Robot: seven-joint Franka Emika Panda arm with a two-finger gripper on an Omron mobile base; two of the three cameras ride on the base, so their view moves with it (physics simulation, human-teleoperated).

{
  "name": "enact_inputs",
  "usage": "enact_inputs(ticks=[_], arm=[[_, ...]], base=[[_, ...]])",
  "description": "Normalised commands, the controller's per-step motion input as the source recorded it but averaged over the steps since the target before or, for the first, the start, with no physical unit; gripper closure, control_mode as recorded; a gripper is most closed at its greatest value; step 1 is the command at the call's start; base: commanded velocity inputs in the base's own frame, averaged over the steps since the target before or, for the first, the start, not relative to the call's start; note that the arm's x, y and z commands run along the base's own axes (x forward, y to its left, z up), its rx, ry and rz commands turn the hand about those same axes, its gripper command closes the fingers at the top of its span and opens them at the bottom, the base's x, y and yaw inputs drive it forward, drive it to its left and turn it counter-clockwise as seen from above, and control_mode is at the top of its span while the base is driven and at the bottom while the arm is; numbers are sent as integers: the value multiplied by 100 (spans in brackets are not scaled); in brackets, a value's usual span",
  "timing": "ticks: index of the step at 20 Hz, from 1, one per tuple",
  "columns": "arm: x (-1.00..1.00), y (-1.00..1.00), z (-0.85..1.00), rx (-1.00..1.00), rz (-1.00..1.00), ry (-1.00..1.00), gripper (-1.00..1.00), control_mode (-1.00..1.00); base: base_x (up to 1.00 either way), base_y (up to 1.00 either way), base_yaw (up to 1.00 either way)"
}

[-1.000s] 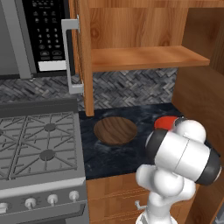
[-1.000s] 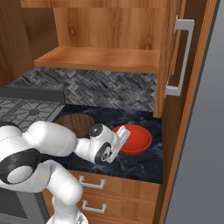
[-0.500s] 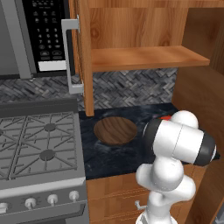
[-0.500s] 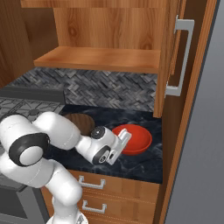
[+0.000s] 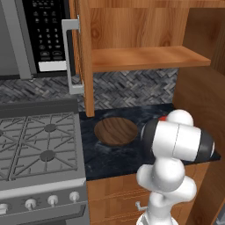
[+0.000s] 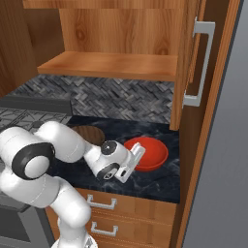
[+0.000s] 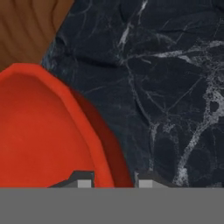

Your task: Open the cabinet. Pick the bowls from the counter and place them in the cabinet. Then close the cabinet.

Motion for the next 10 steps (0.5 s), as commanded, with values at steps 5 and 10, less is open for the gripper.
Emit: enact_inputs(ticks=[5,10], arm=[[-46,0,57,0,0,-2,100,-100],[-43,3,77,0,3,-1,100,-100]], base=[[0,0,0],[0,0,0]])
